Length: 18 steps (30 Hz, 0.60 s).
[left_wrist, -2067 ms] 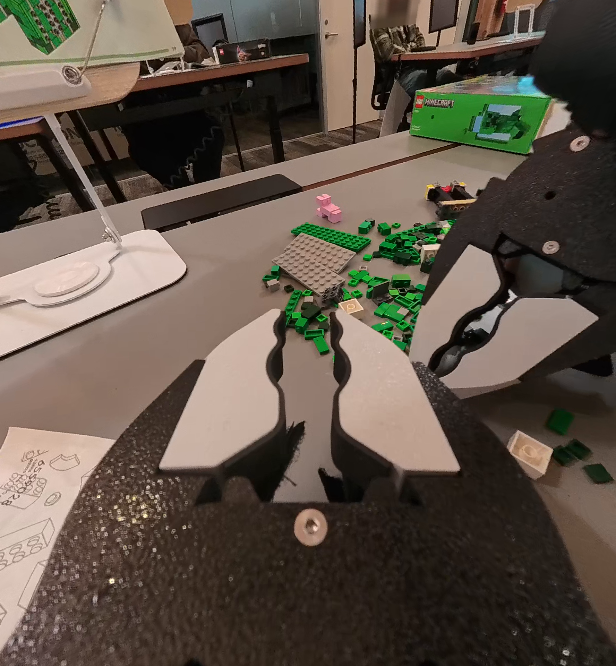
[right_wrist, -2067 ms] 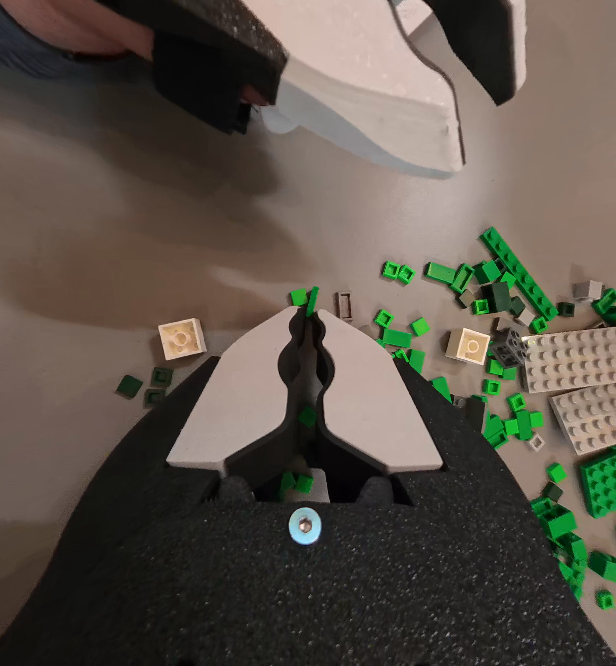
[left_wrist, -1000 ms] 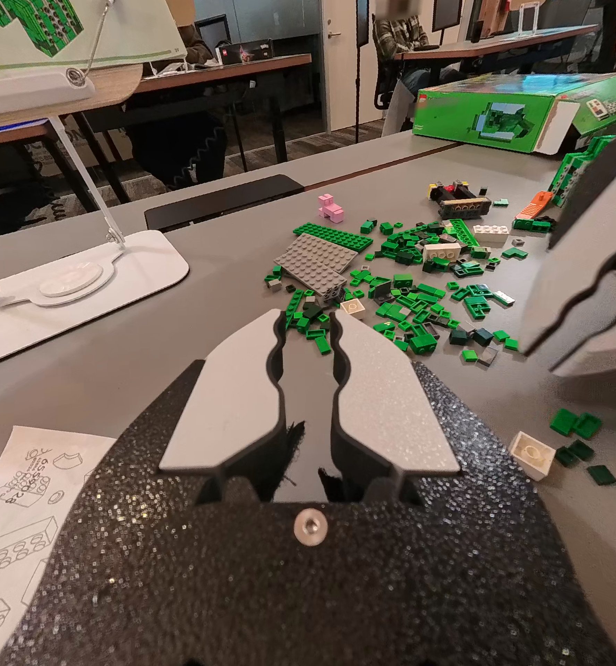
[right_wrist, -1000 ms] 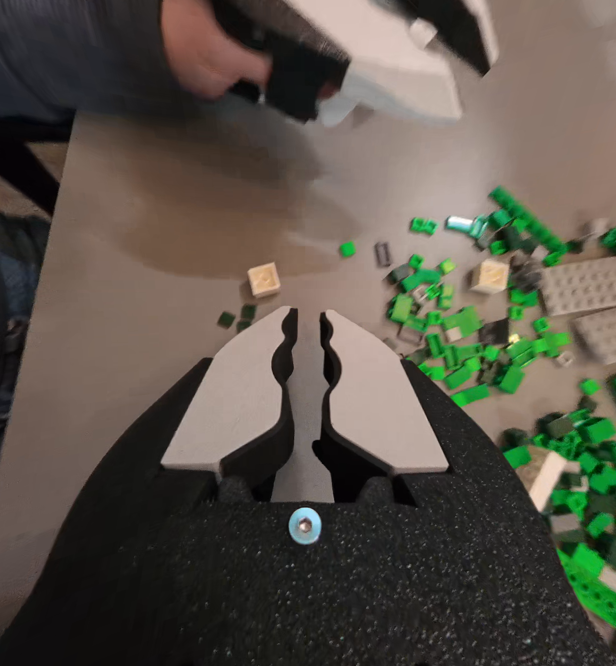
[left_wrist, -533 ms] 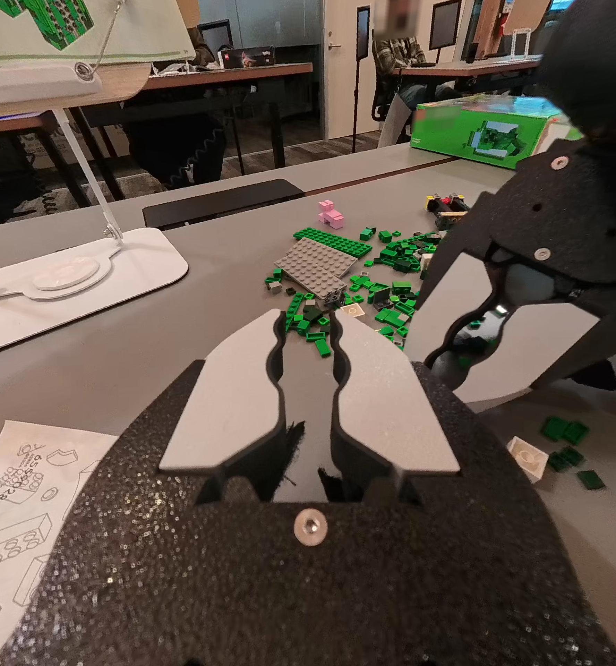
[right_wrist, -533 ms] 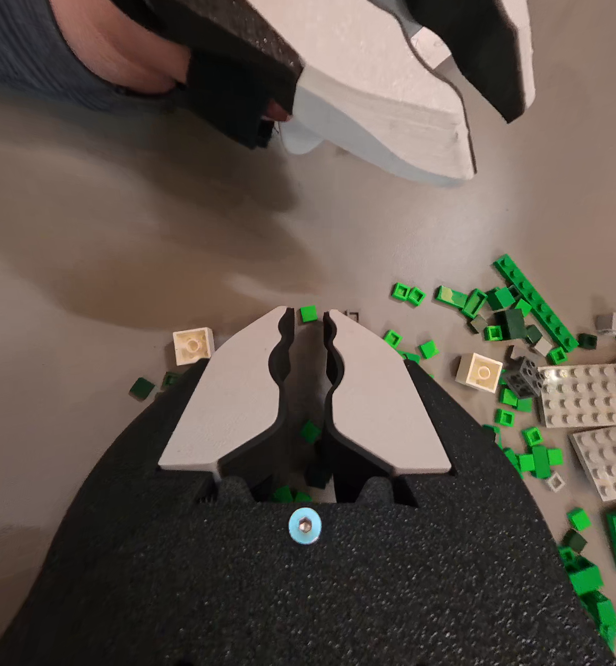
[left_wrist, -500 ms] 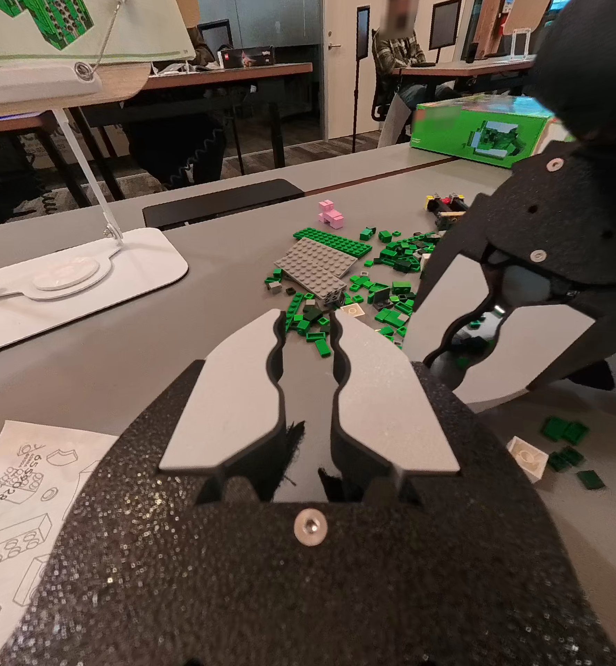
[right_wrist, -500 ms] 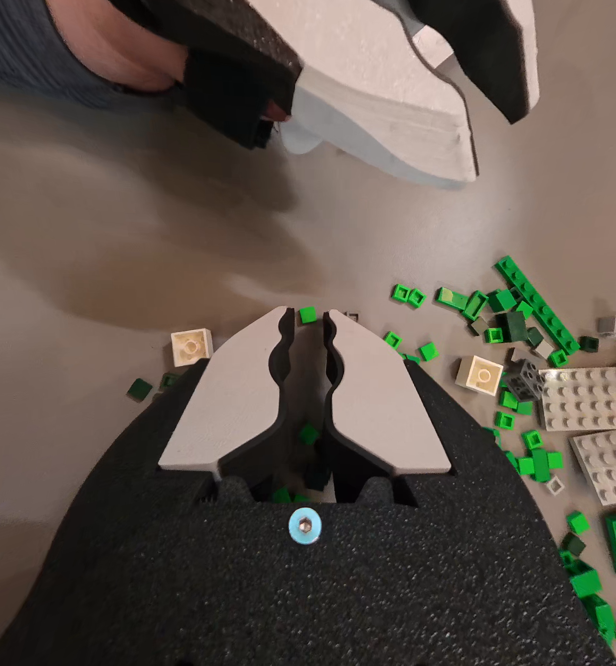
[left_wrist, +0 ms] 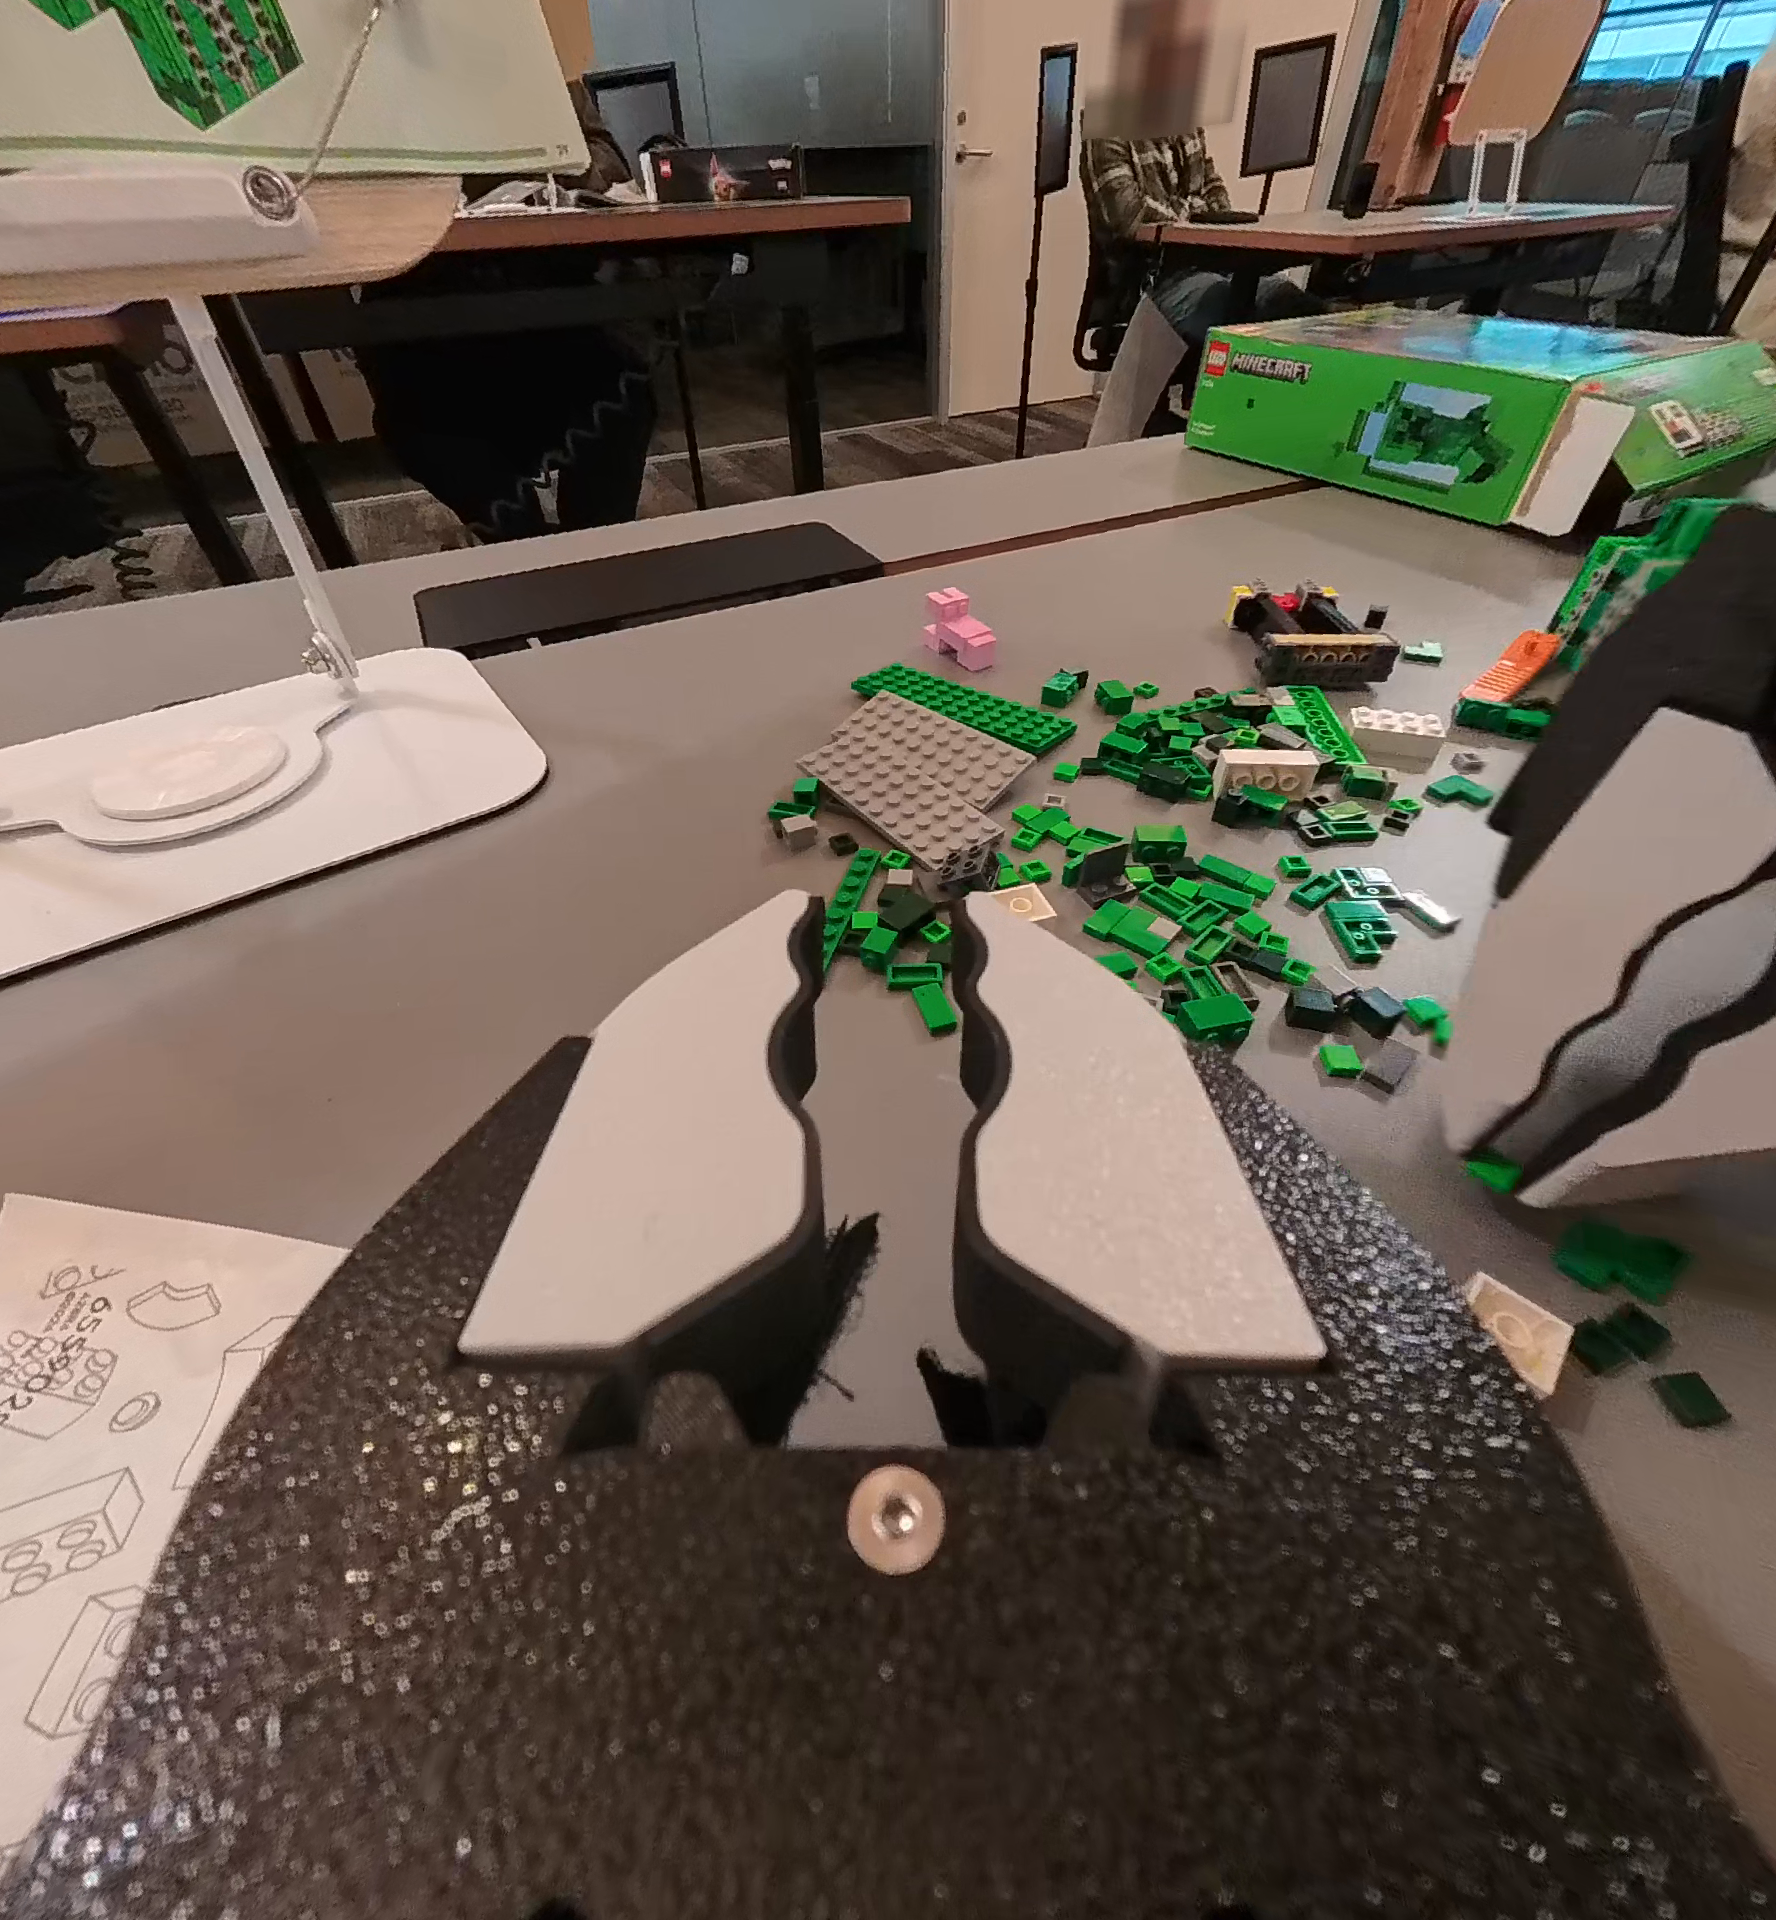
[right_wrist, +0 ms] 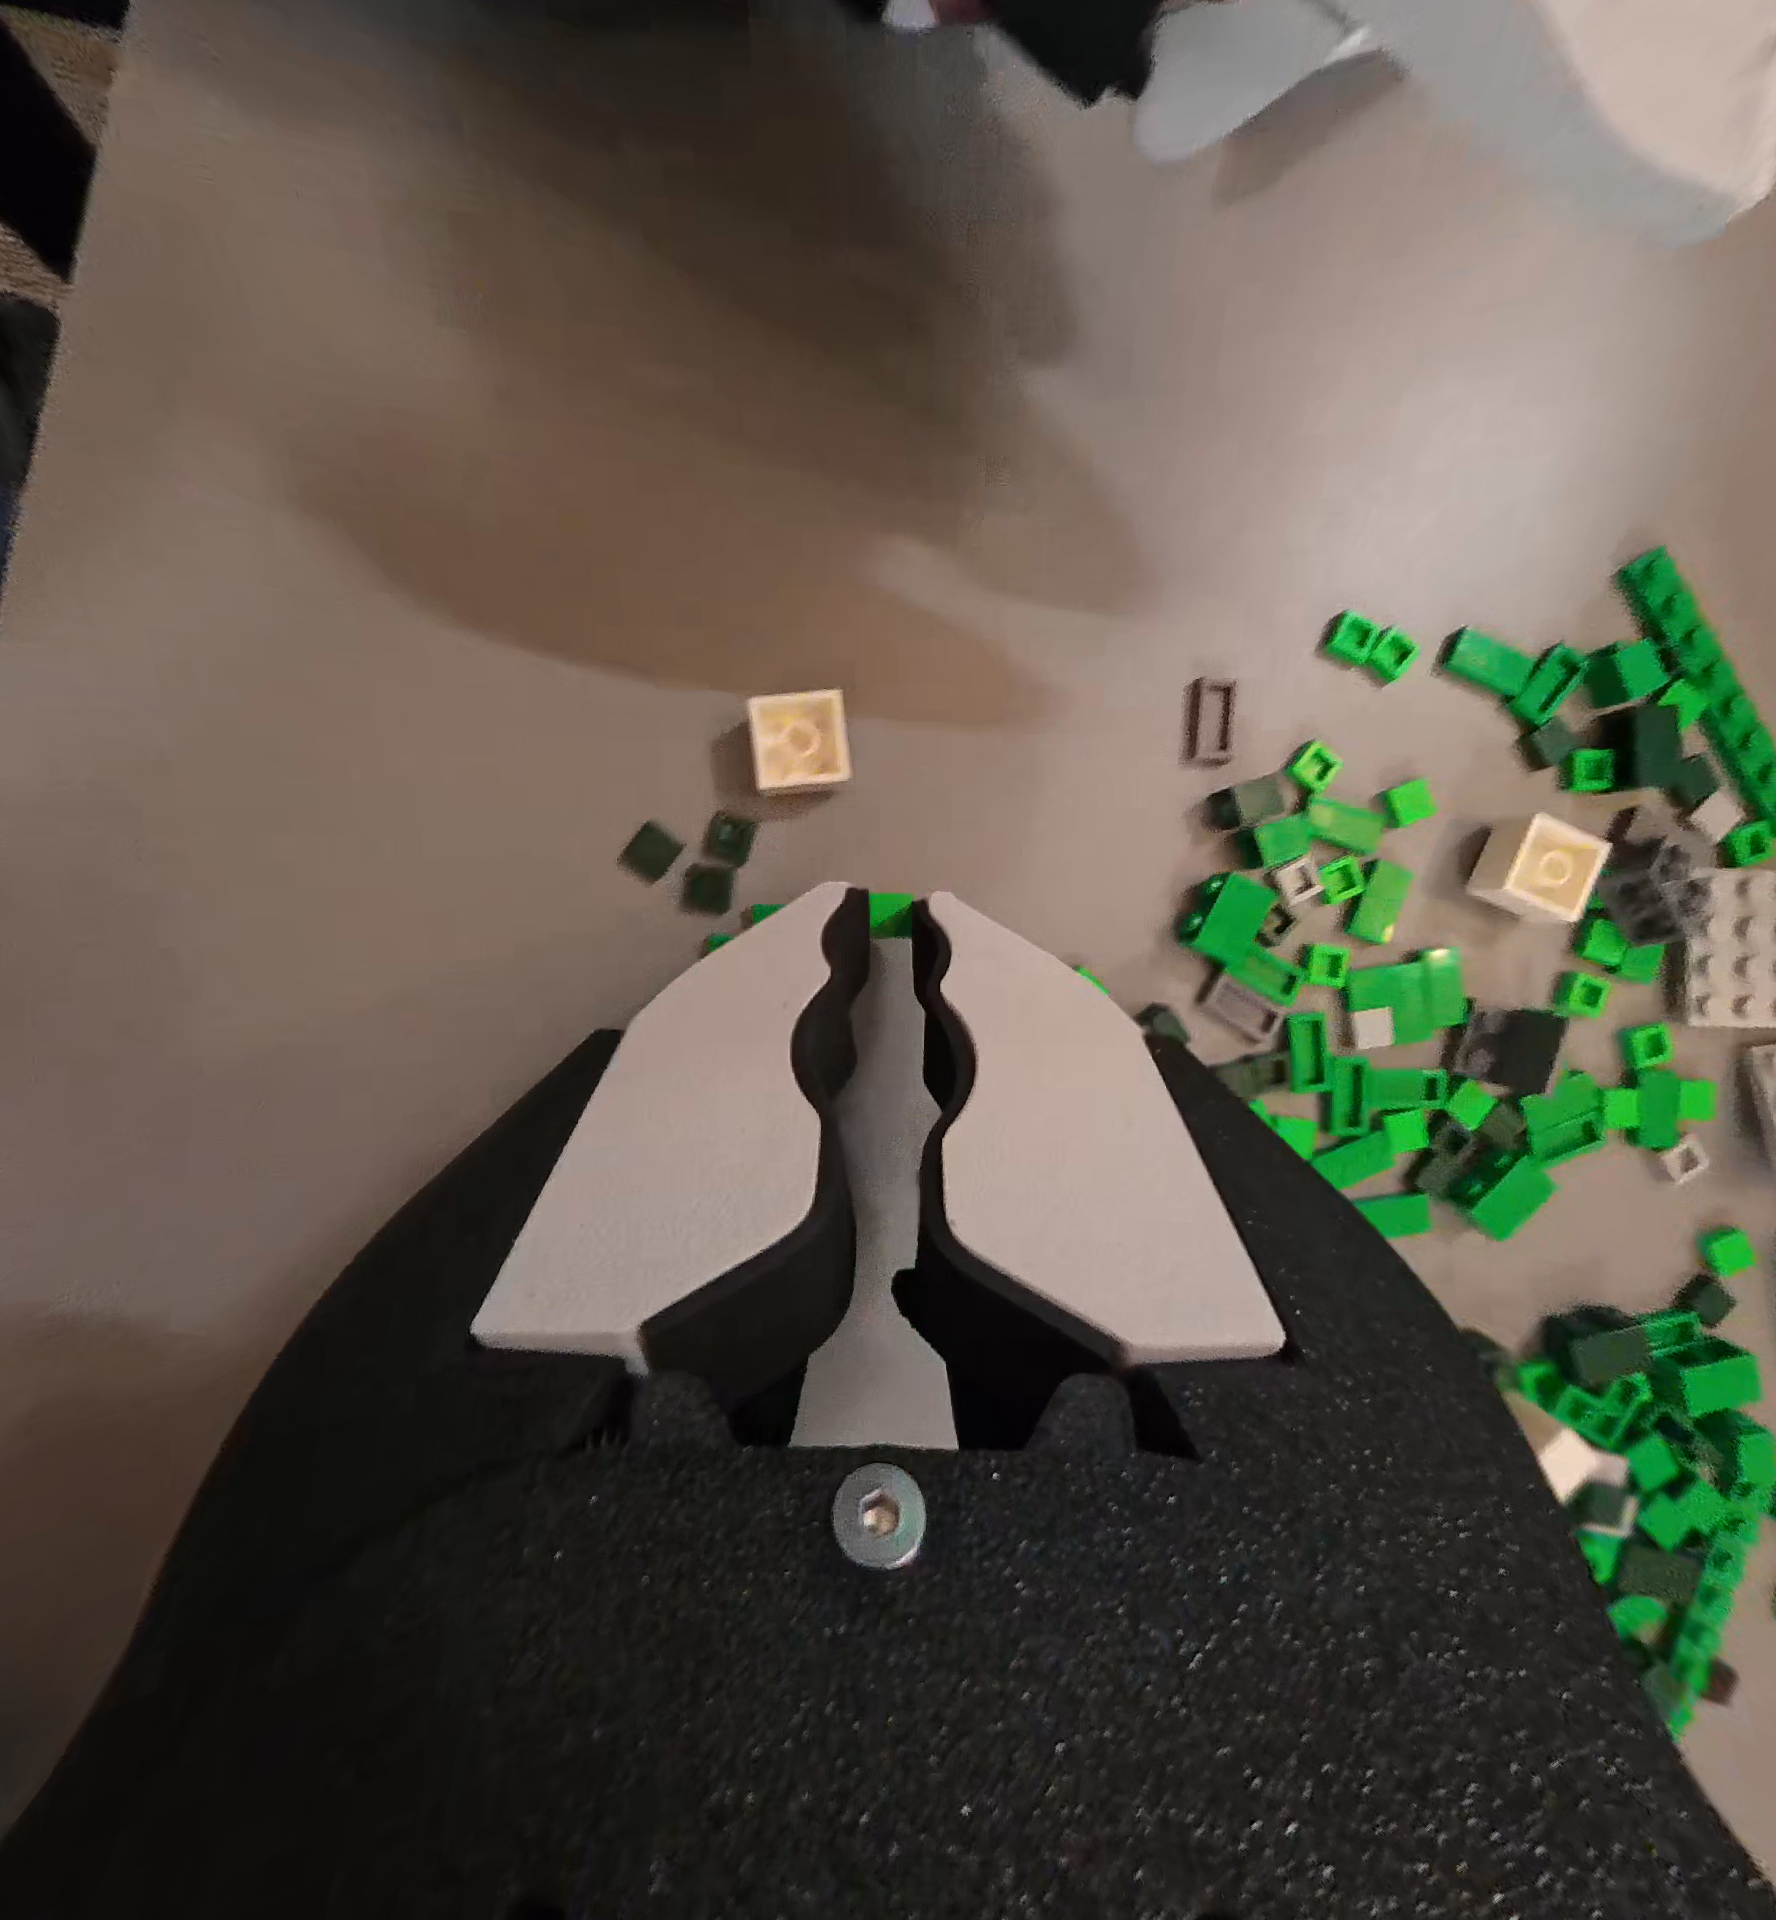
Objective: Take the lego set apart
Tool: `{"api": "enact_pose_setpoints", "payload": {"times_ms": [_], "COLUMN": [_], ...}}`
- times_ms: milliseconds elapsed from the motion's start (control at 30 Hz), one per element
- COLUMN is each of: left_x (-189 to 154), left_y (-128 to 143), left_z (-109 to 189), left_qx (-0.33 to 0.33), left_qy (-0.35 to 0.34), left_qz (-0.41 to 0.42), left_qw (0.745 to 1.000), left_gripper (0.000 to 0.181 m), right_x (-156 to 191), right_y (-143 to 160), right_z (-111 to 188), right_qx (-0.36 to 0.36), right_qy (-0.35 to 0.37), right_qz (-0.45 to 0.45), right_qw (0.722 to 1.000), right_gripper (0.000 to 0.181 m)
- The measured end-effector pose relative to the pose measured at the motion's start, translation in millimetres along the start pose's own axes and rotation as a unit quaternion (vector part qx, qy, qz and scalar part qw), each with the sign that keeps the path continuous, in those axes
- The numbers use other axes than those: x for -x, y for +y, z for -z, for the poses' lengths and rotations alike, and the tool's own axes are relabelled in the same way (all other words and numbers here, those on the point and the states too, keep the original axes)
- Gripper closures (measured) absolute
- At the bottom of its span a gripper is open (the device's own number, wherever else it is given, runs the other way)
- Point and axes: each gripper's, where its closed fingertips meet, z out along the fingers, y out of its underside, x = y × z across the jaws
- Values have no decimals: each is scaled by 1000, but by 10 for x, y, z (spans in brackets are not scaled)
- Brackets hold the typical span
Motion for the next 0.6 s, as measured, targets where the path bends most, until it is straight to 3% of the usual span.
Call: {"api": "enact_pose_setpoints", "payload": {"times_ms": [100, 267, 433, 600], "left_x": [-7, 1, 18, 24], "left_y": [-2, -11, -23, -25], "left_z": [-1, 8, 18, 20], "left_qx": [0, -4, -8, -9], "left_qy": [1, 1, 2, 3], "left_qz": [1, 5, 16, 20], "left_qw": [1000, 1000, 1000, 1000], "left_gripper": [158, 158, 158, 158], "right_x": [26, -402, -801, -925], "right_y": [17, -340, -308, -343], "right_z": [31, 52, -248, -394], "right_qx": [3, -91, -55, -53], "right_qy": [3, 64, 105, 105], "right_qz": [-1, -55, -102, -122], "right_qw": [1000, 992, 988, 986], "right_gripper": [167, 164, 154, 158]}}
